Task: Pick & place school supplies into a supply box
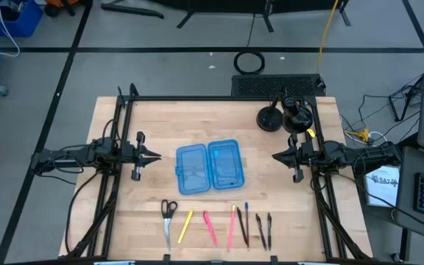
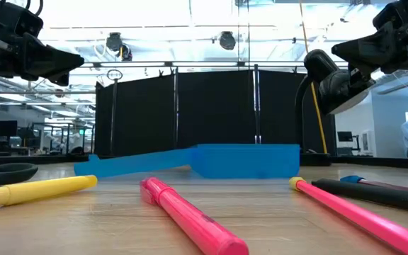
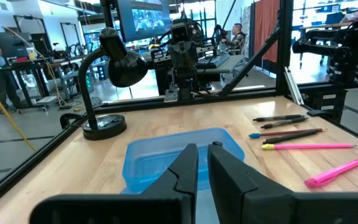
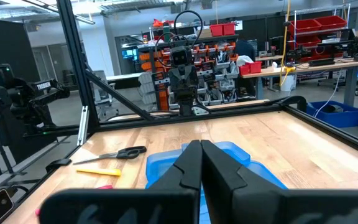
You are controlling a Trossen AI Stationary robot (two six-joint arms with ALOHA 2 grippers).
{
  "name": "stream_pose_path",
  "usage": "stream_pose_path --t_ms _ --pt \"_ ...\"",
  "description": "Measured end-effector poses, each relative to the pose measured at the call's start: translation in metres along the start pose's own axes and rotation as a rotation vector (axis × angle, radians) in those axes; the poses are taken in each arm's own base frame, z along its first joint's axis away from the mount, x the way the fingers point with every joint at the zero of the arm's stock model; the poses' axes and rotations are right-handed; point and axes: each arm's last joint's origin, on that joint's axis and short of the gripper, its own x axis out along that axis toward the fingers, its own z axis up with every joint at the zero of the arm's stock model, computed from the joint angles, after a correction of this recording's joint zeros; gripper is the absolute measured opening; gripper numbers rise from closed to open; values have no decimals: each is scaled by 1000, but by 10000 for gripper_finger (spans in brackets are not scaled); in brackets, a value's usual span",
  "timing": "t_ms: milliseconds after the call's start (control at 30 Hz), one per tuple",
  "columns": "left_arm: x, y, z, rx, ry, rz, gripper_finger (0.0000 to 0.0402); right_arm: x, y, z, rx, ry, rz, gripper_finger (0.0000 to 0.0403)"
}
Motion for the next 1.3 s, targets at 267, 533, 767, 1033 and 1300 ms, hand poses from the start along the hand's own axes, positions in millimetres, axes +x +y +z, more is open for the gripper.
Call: stream_pose_path --t_ms 267,533,767,1033,1300 --pt "0 0 0 0 0 0 40 0 0 0 0 1 0 0" --pt "0 0 0 0 0 0 40 0 0 0 0 1 0 0" --pt "0 0 0 0 0 0 40 0 0 1 1 -7 1 0" --pt "0 0 1 -10 -6 1 40 0 0 1 -128 -7 0 0" --pt "-1 2 13 -261 -132 13 40 0 0 1 -283 -9 -4 0"
